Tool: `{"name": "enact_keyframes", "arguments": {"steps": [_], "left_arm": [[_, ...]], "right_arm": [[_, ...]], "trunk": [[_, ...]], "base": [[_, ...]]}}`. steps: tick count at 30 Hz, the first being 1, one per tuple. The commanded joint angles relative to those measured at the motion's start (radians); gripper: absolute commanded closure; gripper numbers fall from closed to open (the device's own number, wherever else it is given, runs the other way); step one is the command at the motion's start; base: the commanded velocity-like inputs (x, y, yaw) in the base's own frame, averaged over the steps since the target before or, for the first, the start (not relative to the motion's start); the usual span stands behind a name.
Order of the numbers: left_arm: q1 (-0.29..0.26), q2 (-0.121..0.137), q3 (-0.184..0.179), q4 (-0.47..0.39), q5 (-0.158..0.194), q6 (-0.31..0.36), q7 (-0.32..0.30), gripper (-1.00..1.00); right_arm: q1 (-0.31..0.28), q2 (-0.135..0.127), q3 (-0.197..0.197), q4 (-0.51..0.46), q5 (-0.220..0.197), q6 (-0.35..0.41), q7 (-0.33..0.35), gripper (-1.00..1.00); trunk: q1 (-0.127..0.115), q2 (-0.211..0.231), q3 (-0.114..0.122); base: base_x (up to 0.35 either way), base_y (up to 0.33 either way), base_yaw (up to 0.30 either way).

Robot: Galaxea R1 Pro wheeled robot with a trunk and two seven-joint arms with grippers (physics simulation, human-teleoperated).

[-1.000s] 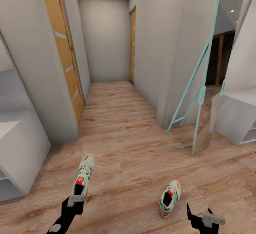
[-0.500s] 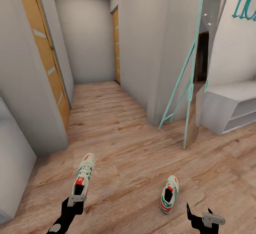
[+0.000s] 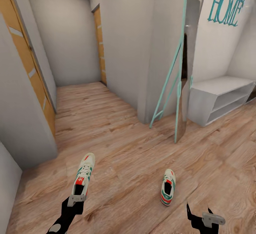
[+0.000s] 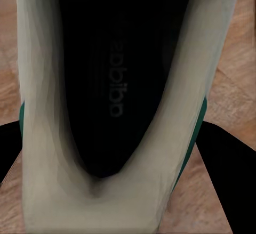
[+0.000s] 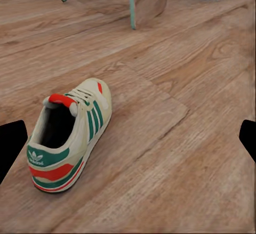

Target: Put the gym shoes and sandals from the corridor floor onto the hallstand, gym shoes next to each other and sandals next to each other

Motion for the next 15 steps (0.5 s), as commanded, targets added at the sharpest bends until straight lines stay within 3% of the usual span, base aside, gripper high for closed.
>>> {"name": "enact_keyframes", "arguments": {"steps": [1, 7, 15], "left_arm": [[0.000, 0.000, 0.009, 0.001, -0.007, -0.003, -0.007, 1.00], [0.000, -0.001, 0.008, 0.001, -0.007, -0.003, -0.006, 1.00], [0.000, -0.001, 0.007, 0.001, -0.007, -0.003, -0.006, 1.00]], "right_arm": [[-0.001, 0.000, -0.006, 0.001, 0.008, -0.003, 0.000, -1.00], [-0.001, 0.000, -0.006, 0.001, 0.008, -0.003, 0.000, -1.00], [-0.001, 0.000, -0.006, 0.001, 0.008, -0.003, 0.000, -1.00]], "trunk": [[0.000, 0.000, -0.001], [0.000, 0.000, -0.001], [0.000, 0.000, -0.001]], "base": [[0.000, 0.307, -0.300], [0.019, 0.307, -0.300], [0.139, 0.307, -0.300]]}}
